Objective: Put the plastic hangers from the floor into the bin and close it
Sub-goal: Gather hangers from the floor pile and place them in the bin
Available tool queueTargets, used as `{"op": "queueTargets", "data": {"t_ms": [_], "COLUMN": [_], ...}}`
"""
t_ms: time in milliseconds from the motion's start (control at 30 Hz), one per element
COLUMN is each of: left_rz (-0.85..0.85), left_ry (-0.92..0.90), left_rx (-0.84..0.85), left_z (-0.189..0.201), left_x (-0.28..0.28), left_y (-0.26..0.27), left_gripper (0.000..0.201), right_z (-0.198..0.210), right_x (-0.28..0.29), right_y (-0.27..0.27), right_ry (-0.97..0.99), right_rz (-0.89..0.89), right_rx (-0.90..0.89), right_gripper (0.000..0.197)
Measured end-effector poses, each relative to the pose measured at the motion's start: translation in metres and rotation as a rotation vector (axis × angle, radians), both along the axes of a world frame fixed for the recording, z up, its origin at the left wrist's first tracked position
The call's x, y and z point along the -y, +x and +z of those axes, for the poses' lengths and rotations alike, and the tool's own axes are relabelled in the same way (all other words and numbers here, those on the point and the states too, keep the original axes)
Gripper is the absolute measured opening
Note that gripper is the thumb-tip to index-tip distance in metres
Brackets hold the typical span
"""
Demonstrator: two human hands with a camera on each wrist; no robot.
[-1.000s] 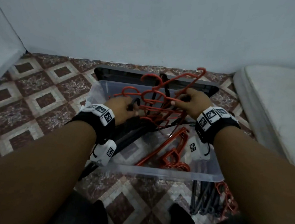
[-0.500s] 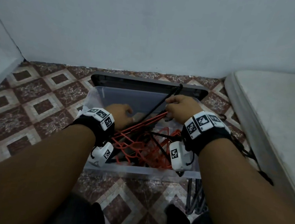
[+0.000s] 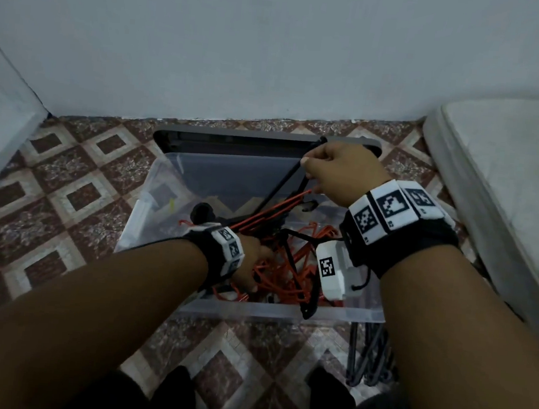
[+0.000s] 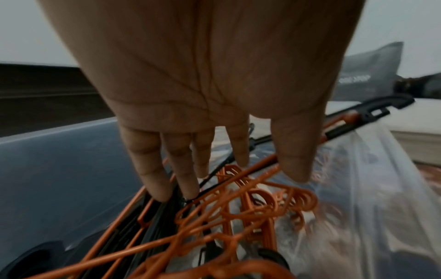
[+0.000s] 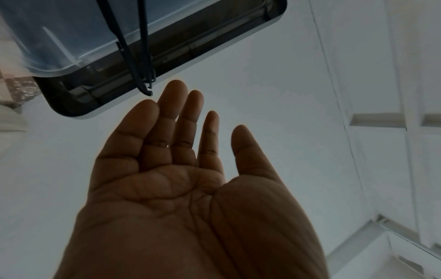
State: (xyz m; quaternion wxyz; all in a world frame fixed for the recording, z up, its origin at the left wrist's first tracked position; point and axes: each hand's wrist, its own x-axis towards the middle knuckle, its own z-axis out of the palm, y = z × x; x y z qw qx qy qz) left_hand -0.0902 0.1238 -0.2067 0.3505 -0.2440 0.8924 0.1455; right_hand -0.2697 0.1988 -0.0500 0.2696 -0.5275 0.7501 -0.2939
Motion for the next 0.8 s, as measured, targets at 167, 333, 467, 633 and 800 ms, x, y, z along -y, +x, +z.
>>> {"op": "queueTargets", "data": {"t_ms": [167, 333, 467, 633, 800], "left_rz": [-0.052, 0.187, 0.377, 0.677, 0.937], "left_ry": [-0.068, -0.362, -0.483, -0.321, 0.074], "left_rx": [-0.056, -0.445, -0.753, -1.262, -1.680], "left_z": [-0.006, 0.066, 0.130, 0.176, 0.188], "left_x": [-0.015, 0.016, 0.030, 0.021, 0.021], "left_y": [-0.022, -0.009, 0.012, 0.027, 0.034], "left_gripper": [0.032, 0.037, 0.024, 0.020, 0.023], "right_z": [-0.001, 0.001, 0.002, -0.002, -0.004], "right_x": [-0.008, -0.014, -0.017, -0.017, -0.017], "right_y": [-0.015, -0.022, -0.017, 0.000, 0.016], "right_ry": [-0.005, -0.058, -0.053, 0.059, 0.070], "right_rz": [0.000, -0.063, -0.034, 0.152, 0.330], "right_rx": [-0.081, -0.054, -0.041, -0.169, -0.119], "right_gripper": [0.022, 0.016, 0.020, 0.024, 0.033]}}
